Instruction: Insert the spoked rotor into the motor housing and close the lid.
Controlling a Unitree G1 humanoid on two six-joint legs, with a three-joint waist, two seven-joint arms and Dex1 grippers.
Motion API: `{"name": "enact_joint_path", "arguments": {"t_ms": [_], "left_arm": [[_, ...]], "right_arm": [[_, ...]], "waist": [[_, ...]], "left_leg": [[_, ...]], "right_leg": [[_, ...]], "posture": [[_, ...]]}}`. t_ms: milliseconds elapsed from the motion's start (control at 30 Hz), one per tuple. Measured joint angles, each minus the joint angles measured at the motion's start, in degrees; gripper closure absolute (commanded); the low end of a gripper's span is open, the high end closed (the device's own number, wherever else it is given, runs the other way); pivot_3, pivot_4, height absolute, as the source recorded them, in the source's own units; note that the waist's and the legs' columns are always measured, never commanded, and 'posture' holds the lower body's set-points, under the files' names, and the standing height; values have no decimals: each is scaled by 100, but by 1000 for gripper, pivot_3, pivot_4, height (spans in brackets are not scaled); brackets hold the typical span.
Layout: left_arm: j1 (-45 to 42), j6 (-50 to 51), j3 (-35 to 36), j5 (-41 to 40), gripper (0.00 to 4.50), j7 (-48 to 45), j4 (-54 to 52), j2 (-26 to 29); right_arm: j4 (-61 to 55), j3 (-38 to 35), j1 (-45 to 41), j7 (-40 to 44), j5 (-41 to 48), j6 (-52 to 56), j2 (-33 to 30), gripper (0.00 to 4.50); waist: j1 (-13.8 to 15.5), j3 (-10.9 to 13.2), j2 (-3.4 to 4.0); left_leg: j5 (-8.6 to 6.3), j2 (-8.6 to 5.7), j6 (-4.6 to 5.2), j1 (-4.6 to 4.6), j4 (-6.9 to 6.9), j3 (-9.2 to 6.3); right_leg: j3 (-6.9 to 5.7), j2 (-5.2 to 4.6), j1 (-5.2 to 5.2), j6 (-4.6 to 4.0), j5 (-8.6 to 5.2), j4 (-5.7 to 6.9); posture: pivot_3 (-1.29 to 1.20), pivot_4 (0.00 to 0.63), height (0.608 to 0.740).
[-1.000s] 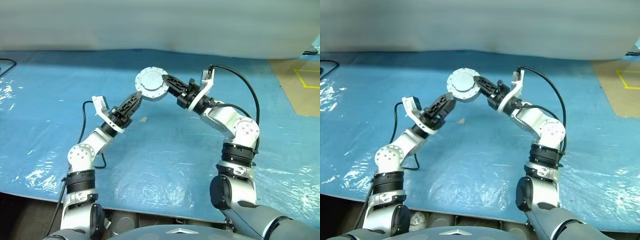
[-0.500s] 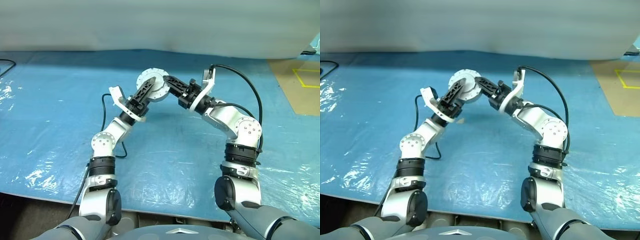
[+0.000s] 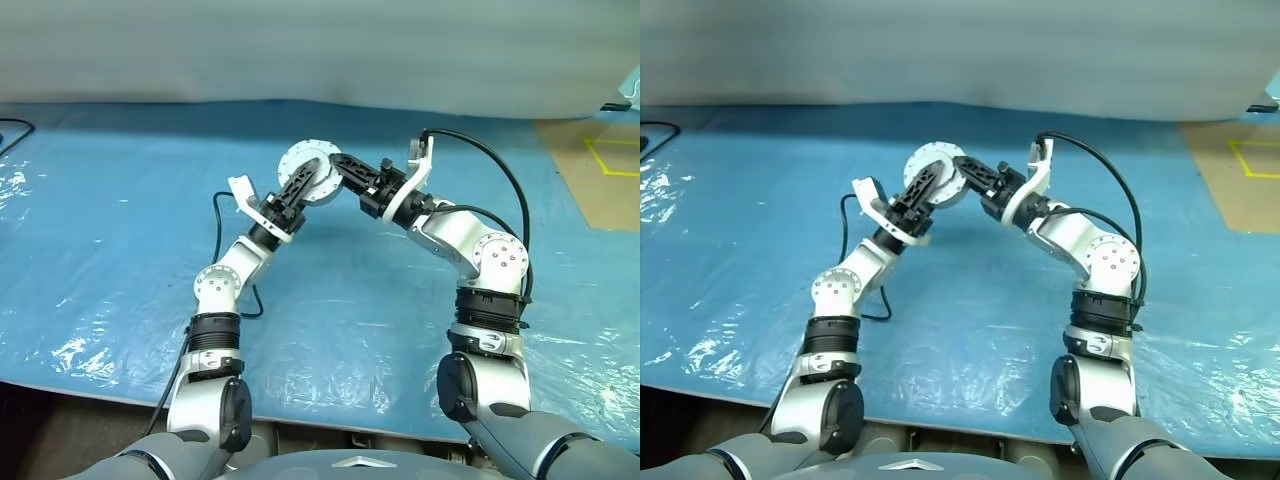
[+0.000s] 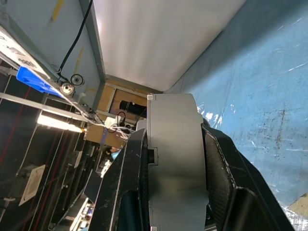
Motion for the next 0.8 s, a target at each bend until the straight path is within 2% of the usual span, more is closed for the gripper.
{"name": "enact_joint_path", "arguments": {"t_ms": [300, 600, 733, 800], "left_arm": [[-270, 0, 268, -369, 1929, 475, 125, -198], [-281, 131, 240, -862, 1950, 1481, -14, -206], [-304, 130, 203, -869, 1950, 1617, -20, -182], [-340, 124, 189, -852, 1951, 1631, -17, -162]], "right_arm": [[-157, 175, -4, 196, -300, -421, -3, 3357], [-161, 212, 53, 147, -391, -556, 28, 3357], [-161, 207, 88, 136, -401, -593, 26, 3357], [-161, 211, 89, 176, -429, -632, 26, 2593]], "waist": [[-3, 1, -2], [0, 3, -5], [-1, 4, -6], [-2, 4, -6]], "left_leg": [[0, -2, 0, -2, 1, -1], [0, -2, 0, -2, 3, -3], [0, -2, 0, -3, 3, -3], [0, -2, 0, -2, 2, -3]], "right_leg": [[1, 0, 0, 1, 1, -1], [0, 1, -1, 2, 1, 2], [0, 1, -1, 2, 1, 1], [0, 1, -1, 2, 1, 1]], "posture": [[0, 150, 740], [0, 150, 740], [0, 150, 740], [0, 150, 740]]}}
